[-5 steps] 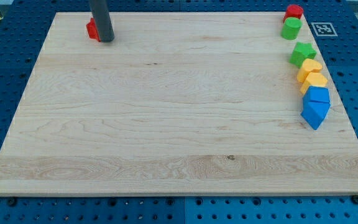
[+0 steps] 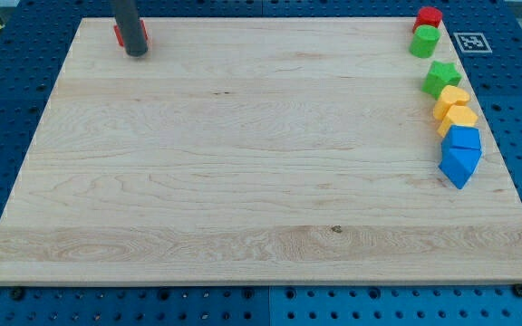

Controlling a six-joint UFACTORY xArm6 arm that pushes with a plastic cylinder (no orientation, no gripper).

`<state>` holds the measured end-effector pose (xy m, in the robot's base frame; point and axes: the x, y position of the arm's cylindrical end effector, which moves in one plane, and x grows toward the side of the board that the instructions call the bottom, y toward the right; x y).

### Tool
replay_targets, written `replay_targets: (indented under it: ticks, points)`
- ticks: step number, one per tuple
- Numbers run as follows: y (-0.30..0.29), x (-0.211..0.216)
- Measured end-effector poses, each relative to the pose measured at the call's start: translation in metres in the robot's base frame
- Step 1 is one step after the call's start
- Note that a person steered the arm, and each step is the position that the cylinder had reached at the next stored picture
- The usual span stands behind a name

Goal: Place the arm parallel left to the blue cube

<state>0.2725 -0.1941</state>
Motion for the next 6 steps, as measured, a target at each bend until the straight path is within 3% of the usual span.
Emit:
replay_targets:
  ticks: [2,3,6]
  points:
    - [0.000,0.014]
    - [0.000,0.046]
    - [0.000,0.065]
